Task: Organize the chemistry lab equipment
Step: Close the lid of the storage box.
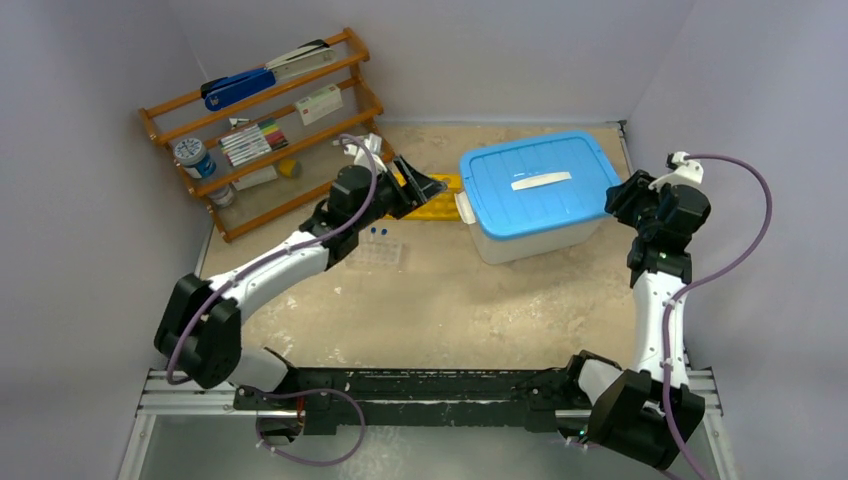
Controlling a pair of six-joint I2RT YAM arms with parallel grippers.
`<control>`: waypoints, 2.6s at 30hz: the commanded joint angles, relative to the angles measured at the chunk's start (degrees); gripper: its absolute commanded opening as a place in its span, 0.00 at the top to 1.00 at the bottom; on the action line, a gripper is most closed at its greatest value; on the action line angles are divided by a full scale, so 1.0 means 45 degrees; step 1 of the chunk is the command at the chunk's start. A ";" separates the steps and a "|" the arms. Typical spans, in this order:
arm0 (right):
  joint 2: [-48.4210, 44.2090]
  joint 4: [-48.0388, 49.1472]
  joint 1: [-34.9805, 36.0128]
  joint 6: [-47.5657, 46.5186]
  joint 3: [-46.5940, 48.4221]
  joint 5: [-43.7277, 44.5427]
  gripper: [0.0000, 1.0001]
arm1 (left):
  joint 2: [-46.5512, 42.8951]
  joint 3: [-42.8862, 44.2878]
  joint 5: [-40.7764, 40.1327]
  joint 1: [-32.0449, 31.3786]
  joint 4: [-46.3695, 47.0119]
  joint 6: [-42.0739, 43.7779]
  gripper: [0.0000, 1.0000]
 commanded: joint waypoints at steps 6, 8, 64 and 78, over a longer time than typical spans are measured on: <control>-0.0634 0.0546 0.0045 0.0006 -0.0119 -0.1223 0.48 | 0.2813 -0.1612 0.0642 -0.0035 0.8623 -0.3599 0.30; -0.0615 0.0601 0.0059 0.0054 -0.0129 -0.1233 0.47 | 0.3411 -0.1659 0.0809 -0.0037 0.9594 -0.4195 0.29; -0.0179 0.0741 0.0051 -0.0296 -0.0283 -0.0726 0.47 | 0.6508 0.5623 0.0435 -0.1003 -0.0439 0.1176 0.24; -0.0144 0.0895 0.0055 -0.0272 -0.0363 -0.0788 0.47 | 0.7294 0.5997 0.1143 -0.1342 0.0386 0.0139 0.26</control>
